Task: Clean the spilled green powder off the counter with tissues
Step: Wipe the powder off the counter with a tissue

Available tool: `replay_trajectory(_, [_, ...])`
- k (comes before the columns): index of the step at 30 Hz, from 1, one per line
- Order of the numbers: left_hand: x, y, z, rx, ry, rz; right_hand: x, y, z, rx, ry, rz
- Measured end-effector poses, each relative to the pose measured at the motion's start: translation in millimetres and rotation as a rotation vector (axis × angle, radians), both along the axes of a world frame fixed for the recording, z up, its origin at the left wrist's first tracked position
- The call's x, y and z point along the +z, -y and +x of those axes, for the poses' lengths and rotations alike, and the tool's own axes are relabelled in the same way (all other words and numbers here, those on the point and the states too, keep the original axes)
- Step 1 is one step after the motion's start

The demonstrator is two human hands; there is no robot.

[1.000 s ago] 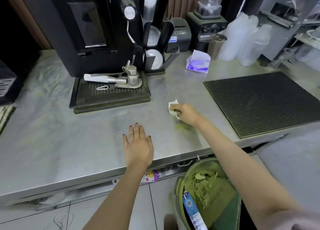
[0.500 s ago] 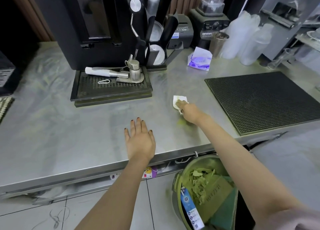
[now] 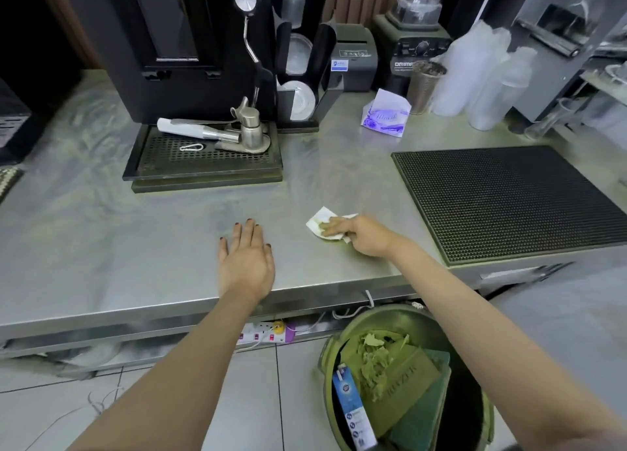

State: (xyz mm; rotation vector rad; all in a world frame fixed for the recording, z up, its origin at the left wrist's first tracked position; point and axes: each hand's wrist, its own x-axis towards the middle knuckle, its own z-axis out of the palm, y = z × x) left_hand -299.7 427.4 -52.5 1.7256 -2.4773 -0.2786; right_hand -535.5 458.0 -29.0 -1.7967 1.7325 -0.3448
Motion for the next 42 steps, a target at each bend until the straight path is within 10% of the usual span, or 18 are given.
replay_trajectory(11, [0.3, 0.1, -1.2, 0.001, -0.006, -0.012, 21.7, -153.0, -52.8, -0.034, -0.020, 0.085])
replay_trajectory(17, [-1.1, 1.5, -0.3, 0.006, -0.004, -0.014, 45.4, -87.4, -63.3, -0.271, 0.023, -0.283])
replay_trajectory(25, [0.2, 2.0, -0.5, 0.000, -0.006, -0.002, -11.3, 3.2, -77.3, -0.375, -0.096, -0.182])
replay_trajectory(35, [-2.1, 2.3, -1.2, 0.000, -0.007, -0.020, -7.0, -141.8, -34.8, -0.088, 0.048, -0.079])
replay_trajectory(42, [-1.1, 2.5, -1.4, 0.007, -0.002, -0.023, 27.4, -67.4, -53.7, -0.481, 0.166, -0.323])
